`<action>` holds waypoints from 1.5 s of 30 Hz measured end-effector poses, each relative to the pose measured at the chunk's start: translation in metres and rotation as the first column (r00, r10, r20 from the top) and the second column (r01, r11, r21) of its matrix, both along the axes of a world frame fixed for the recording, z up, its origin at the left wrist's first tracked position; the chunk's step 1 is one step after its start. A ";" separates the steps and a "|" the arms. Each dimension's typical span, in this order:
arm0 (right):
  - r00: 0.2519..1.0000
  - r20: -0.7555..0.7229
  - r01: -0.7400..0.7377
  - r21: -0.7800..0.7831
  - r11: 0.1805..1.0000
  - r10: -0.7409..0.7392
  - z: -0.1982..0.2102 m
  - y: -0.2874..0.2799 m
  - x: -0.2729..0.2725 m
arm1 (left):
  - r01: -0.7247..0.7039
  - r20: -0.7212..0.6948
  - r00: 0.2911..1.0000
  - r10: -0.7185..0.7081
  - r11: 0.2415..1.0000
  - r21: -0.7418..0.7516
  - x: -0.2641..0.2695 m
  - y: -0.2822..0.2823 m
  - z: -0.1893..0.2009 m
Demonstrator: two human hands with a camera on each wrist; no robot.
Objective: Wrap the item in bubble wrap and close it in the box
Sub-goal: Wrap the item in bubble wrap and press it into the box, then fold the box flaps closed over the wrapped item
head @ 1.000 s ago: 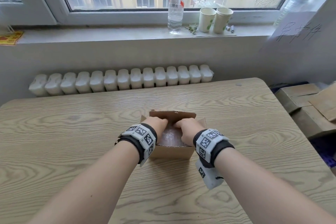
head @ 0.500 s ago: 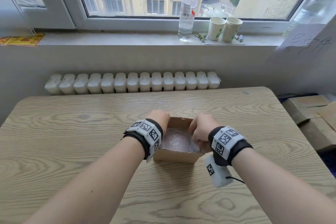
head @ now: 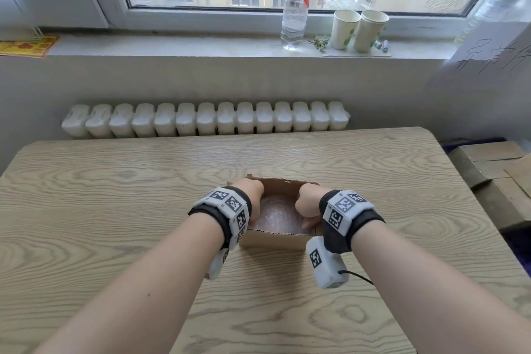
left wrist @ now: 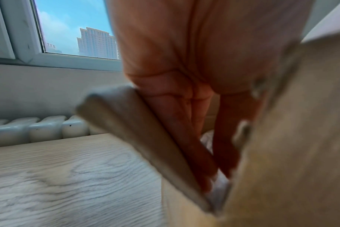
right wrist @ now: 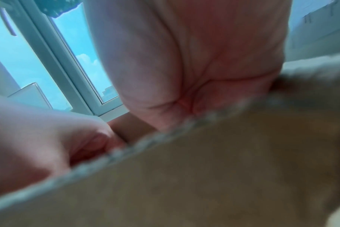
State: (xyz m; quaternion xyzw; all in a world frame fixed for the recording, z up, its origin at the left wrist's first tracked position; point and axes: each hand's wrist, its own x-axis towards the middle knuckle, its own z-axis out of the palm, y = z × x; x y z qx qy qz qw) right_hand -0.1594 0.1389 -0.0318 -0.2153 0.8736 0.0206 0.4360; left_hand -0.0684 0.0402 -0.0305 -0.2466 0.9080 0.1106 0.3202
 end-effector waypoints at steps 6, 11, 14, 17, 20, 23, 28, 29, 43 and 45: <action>0.998 0.047 0.032 -0.044 0.999 -0.030 0.000 0.006 0.001 | -0.015 -0.053 0.999 0.014 1.000 -0.018 -0.002 0.006 -0.004; 0.997 0.067 -0.020 -0.049 0.999 0.024 0.000 0.009 0.004 | -0.040 -0.079 0.996 0.037 0.999 -0.034 0.000 0.008 -0.004; 0.997 0.071 0.023 -0.122 0.992 -0.014 0.014 0.015 0.011 | -0.081 -0.042 0.996 0.080 0.997 -0.008 0.006 0.010 0.004; 0.996 0.068 0.075 -0.276 0.958 -0.058 0.028 0.026 0.008 | -0.137 -0.164 0.976 0.144 0.989 0.054 0.013 0.007 0.017; 0.976 0.079 0.217 -0.442 0.870 -0.204 0.045 0.034 0.000 | -0.273 -0.401 0.870 0.285 0.958 0.089 0.027 -0.003 0.031; 0.953 0.088 0.291 -0.534 0.794 -0.290 0.059 0.041 -0.009 | -0.384 -0.528 0.749 0.401 0.912 0.147 0.039 -0.012 0.042; 0.912 0.005 0.328 -0.613 0.719 -0.411 0.059 0.063 -0.015 | -0.439 -0.495 0.747 0.444 0.888 0.136 0.056 -0.010 0.041; 0.905 -0.012 0.329 -0.612 0.719 -0.424 0.057 0.067 -0.016 | -0.444 -0.473 0.749 0.464 0.882 0.162 0.057 -0.008 0.039; 0.958 0.110 0.283 -0.517 0.808 -0.265 0.040 0.083 -0.006 | -0.397 -0.401 0.718 0.568 0.809 0.434 0.053 0.004 0.030; 0.970 0.132 0.242 -0.490 0.837 -0.203 0.038 0.081 -0.005 | -0.383 -0.404 0.714 0.572 0.802 0.459 0.052 0.002 0.027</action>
